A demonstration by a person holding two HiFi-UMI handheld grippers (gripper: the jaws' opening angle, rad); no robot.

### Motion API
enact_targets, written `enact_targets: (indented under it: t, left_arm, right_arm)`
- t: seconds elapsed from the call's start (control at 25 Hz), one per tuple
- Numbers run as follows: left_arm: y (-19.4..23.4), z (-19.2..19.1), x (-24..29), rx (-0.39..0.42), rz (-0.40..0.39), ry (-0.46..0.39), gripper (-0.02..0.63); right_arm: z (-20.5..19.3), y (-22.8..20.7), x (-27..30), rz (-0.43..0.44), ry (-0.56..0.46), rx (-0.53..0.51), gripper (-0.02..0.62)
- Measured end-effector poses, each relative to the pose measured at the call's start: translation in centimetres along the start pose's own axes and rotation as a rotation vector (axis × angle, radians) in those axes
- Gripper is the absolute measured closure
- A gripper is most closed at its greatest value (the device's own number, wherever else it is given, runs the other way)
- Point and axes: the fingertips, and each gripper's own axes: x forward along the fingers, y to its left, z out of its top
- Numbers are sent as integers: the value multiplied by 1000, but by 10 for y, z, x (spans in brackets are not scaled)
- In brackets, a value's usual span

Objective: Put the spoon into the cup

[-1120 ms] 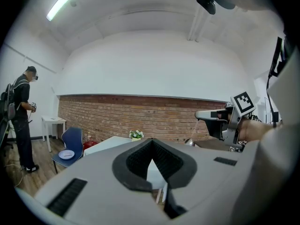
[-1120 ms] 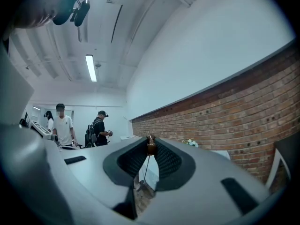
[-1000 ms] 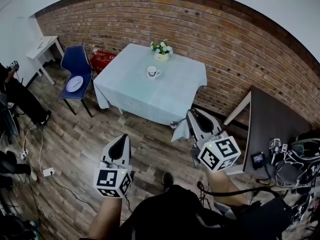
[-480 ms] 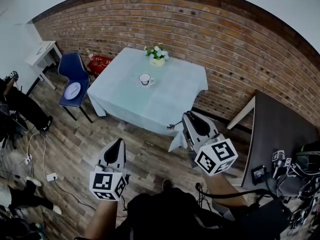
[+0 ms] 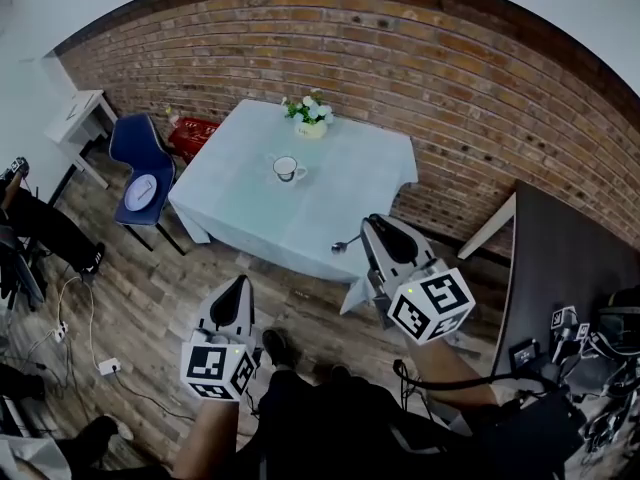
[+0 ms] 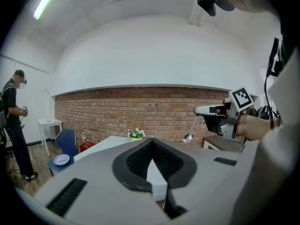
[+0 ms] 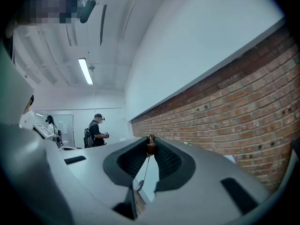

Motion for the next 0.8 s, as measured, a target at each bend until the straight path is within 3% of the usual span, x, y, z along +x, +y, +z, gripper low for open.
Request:
enact_targets:
  t: [0.8]
  left_arm:
    - [107,31,117,-43,-146,-63,597]
  right_arm:
    - [8,-27,128,-186,-19,-22,535]
